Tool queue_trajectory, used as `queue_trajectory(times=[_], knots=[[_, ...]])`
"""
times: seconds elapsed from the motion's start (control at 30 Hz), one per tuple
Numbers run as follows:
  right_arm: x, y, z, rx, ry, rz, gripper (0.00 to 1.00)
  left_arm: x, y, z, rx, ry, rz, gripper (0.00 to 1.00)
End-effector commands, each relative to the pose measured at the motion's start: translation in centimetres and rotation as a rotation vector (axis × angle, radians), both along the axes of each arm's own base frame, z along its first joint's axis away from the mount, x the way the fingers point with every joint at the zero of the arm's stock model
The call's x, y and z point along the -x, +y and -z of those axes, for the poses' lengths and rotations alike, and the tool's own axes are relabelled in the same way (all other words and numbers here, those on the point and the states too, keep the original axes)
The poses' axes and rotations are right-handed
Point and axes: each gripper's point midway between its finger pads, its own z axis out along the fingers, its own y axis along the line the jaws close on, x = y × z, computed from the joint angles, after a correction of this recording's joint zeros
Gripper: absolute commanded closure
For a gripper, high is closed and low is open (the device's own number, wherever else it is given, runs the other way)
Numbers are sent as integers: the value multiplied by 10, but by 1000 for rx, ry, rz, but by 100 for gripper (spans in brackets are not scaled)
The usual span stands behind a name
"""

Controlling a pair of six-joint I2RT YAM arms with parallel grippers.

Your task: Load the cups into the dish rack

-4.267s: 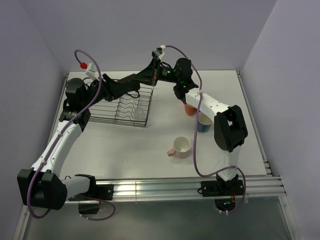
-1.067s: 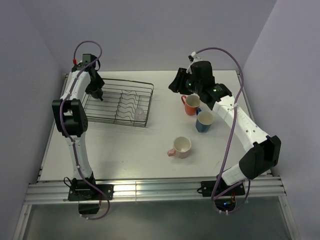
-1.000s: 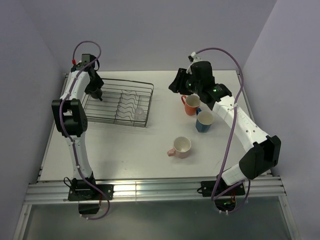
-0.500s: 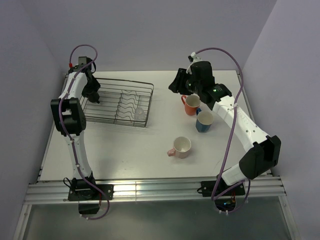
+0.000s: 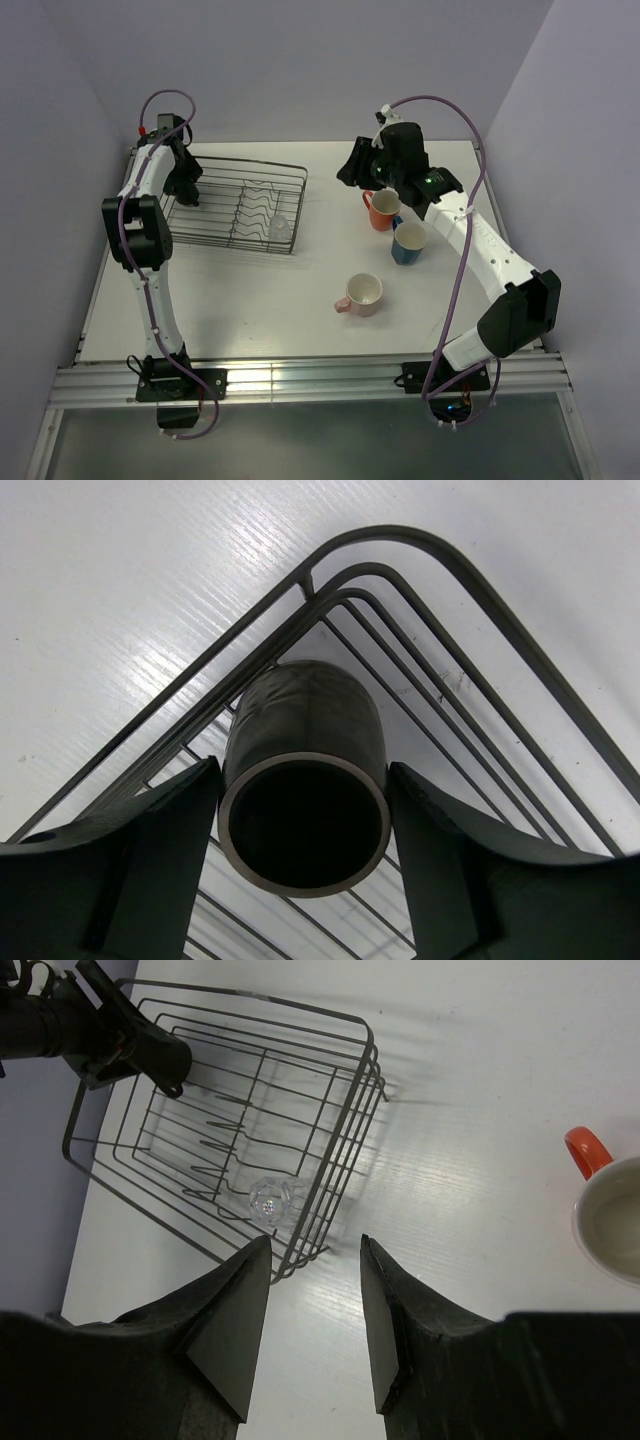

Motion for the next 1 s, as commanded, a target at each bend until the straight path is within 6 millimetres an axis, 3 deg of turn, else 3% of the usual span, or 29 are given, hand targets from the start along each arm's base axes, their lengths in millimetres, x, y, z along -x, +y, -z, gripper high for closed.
queue_trajectory(times=[0.0, 0.23, 0.67, 0.83, 0.97], knots=[[-3, 2, -5, 2, -34, -11, 52, -13, 1, -5, -6, -38, 8, 25], [-2, 3, -6, -1, -34, -13, 51, -13, 1, -6, -4, -48, 13, 17], [-3, -1, -7, 23, -38, -1, 51, -9, -2, -61, -2, -144, 34, 13], [-3, -1, -3, 32, -29, 2, 51, -3, -2, -70, -5, -145, 36, 3], [-5, -7, 0, 60, -24, 26, 51, 4, -3, -75, 0, -152, 37, 3]])
